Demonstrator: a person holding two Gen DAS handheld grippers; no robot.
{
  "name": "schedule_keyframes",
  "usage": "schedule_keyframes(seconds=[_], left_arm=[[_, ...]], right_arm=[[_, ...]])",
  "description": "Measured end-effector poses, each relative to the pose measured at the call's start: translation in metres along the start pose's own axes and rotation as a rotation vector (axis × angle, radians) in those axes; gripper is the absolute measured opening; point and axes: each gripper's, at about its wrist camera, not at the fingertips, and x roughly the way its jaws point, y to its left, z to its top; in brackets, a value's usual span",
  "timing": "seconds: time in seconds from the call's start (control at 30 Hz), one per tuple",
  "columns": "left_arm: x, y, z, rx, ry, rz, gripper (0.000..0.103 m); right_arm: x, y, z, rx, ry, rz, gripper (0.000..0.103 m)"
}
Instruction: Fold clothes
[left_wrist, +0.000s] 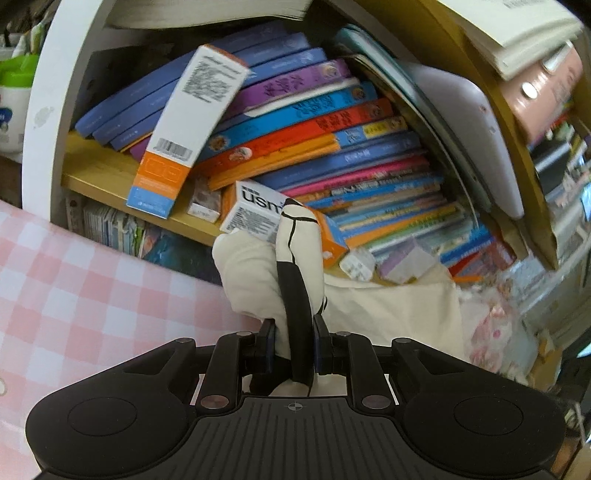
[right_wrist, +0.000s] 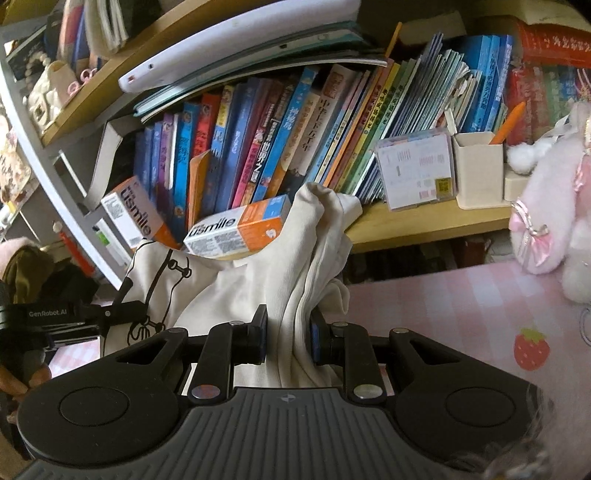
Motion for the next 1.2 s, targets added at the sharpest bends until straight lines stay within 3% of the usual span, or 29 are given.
schedule_keyframes(seconds=[0.33,0.53,0.63,0.73,0.8,1.0,1.13,1.2], left_arm=[[0.026,0.039,-0.008,-0.107,0.013,0.012,0.019],[0.034,0.059,-0.016,-0.173,0.020,0.022,0.027],[0.036,0.063,-0.018,-0.192,0.023,0.034,0.032],[0.030,0.057,-0.018,-0.162,0.015,0.073,0.042],[0.020,0.049,-0.017,-0.120,-0.006,0.117,0.049],[-0.016,0.028,-0.022,-0.047,-0.031,0.142,0.049],[-0.038,0.008,-0.037,0.015,-0.041,0.181,0.050],[-0.050,-0.003,-0.047,0.052,-0.051,0.211,0.057]], right_arm=[[0.050,-0.042,-0.018,0.132,0.054,0.017,0.021],[0.051,-0.056,-0.021,0.204,0.048,0.034,0.035],[0.044,-0.054,-0.020,0.209,0.034,0.014,0.036],[0.037,-0.052,-0.020,0.214,0.021,-0.006,0.047],[0.032,-0.050,-0.019,0.217,0.012,-0.019,0.069],[0.017,-0.044,-0.018,0.219,-0.015,-0.061,0.076],[-0.011,-0.019,-0.024,0.139,-0.041,-0.109,0.081],[-0.025,-0.007,-0.028,0.098,-0.055,-0.133,0.083]])
